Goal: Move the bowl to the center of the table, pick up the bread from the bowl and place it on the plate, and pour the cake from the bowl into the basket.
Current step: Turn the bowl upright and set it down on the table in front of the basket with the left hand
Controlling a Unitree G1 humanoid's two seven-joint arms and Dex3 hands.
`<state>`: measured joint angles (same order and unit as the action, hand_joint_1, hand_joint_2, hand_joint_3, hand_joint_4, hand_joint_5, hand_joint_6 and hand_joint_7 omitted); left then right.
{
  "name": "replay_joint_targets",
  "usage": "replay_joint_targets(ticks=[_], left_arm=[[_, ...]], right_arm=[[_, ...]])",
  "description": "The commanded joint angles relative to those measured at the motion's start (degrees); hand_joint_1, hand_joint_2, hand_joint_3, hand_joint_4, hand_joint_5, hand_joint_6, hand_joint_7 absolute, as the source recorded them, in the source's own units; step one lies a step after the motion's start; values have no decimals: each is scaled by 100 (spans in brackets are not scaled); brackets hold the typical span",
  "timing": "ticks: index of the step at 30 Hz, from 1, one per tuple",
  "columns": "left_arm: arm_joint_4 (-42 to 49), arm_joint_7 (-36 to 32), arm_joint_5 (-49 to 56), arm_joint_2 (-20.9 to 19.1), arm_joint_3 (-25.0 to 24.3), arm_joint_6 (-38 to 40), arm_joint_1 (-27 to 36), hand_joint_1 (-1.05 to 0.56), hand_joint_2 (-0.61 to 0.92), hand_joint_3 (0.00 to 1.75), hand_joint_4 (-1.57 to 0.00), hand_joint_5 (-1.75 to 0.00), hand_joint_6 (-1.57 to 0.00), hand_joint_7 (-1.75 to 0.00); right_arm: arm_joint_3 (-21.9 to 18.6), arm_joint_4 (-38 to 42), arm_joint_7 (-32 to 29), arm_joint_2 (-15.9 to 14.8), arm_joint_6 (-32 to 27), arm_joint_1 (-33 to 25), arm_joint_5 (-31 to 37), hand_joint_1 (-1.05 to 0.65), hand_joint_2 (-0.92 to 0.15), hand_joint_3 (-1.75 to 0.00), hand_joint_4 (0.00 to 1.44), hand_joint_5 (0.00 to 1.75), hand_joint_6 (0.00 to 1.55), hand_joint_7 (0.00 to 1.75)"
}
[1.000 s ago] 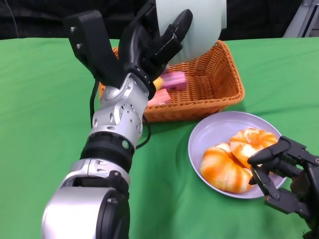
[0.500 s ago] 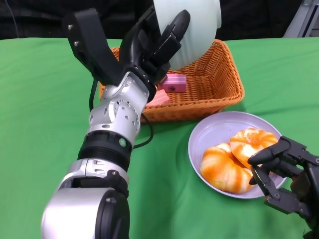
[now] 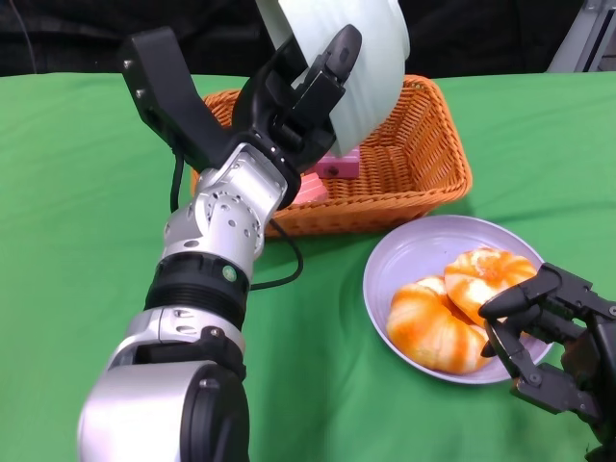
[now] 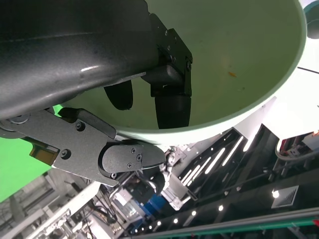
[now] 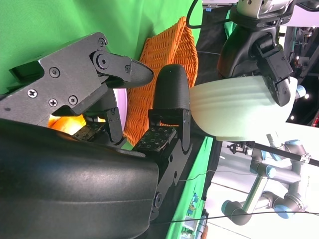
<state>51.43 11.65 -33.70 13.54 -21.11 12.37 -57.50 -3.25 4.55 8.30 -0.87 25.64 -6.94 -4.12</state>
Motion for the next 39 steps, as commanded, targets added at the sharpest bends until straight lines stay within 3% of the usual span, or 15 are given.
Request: replay_joint_targets(ticks=[1,12,18,24,39], left_arm=[[-178,263,-99,49,-20,25,12,-19,92,56,-75,-175,-58,-167],[-282,706,185,-92,257,-217,105,-22,92,60,-76,-175,-53,-171],[-357,1133,487,-233,511,-599,156,-19,89,58,-76,-175,-62,-166],[-510,1502,1114,-569,954,-1221,109,-21,83,66,-80,-175,-69,-160],[-731,1546,2226,-1136,1544,-2950,336,-27,78,70,-72,-175,-60,-160]], right_arm=[[-66,43,-11,-70,58,28,-56,-17,-62,-71,77,146,74,113],[-44,48,-14,-53,74,35,-42,-19,-62,-71,77,146,74,114],[-46,90,-28,-37,114,51,-40,-18,-61,-72,78,146,75,114],[-44,146,-17,-35,147,95,-56,-17,-62,-73,78,147,74,115],[-32,154,-33,-37,134,97,-34,-18,-61,-74,78,146,74,114]])
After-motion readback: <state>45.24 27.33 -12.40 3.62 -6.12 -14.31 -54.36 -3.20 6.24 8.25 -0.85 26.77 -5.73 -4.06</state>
